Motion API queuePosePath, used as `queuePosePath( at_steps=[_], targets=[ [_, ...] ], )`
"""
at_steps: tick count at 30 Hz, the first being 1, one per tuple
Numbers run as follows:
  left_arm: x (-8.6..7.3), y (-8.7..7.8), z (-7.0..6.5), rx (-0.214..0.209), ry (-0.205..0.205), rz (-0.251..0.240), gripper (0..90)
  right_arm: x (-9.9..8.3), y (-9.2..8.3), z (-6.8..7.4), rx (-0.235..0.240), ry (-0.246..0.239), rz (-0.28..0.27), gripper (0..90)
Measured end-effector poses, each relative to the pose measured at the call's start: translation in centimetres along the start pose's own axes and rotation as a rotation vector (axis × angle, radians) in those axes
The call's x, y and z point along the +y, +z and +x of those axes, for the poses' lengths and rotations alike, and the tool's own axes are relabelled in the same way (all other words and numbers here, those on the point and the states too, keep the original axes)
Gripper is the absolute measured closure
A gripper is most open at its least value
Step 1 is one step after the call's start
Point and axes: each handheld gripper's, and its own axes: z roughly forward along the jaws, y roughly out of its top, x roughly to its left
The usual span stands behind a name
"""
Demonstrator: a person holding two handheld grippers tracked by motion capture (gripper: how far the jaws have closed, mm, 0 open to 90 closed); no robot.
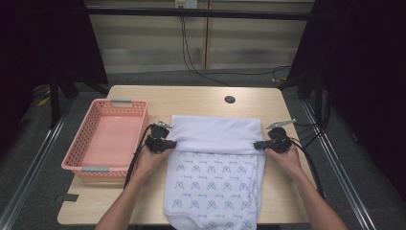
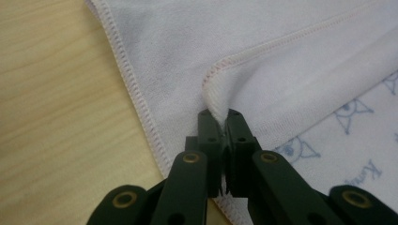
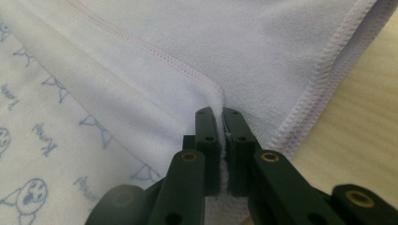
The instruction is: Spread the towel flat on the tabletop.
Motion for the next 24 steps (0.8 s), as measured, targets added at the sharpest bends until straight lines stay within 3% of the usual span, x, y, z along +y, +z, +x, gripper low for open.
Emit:
queuePosePath(
  at_steps=[3,8,13,18,19,24],
  targets=[
    [0.6,0.4,-0.1,0.026,0.015,-0.003,87.2,0.6,0.3,-0.4,-0.017,0.008,0.005,86.4],
    [0.7,0.7,0.4,0.017,-0.006,-0.018,87.2,1.2,0.8,-1.3,-0.017,0.029,0.000,86.4],
    [1.2,0.9,0.7,0.029,-0.009,-0.010,87.1,2.1,1.3,-1.4,-0.045,0.015,0.007,86.4],
    [1.6,1.3,1.0,0.044,-0.009,-0.014,87.1,2.2,1.6,-1.7,-0.051,0.040,-0.013,86.3],
    [1.7,1.4,1.0,0.048,-0.029,-0.026,87.1,2.4,1.7,-1.7,-0.054,0.044,-0.013,86.4],
    [1.8,1.4,1.2,0.053,-0.018,-0.019,87.1,2.9,2.2,-1.7,-0.074,0.048,-0.020,86.3]
  ],
)
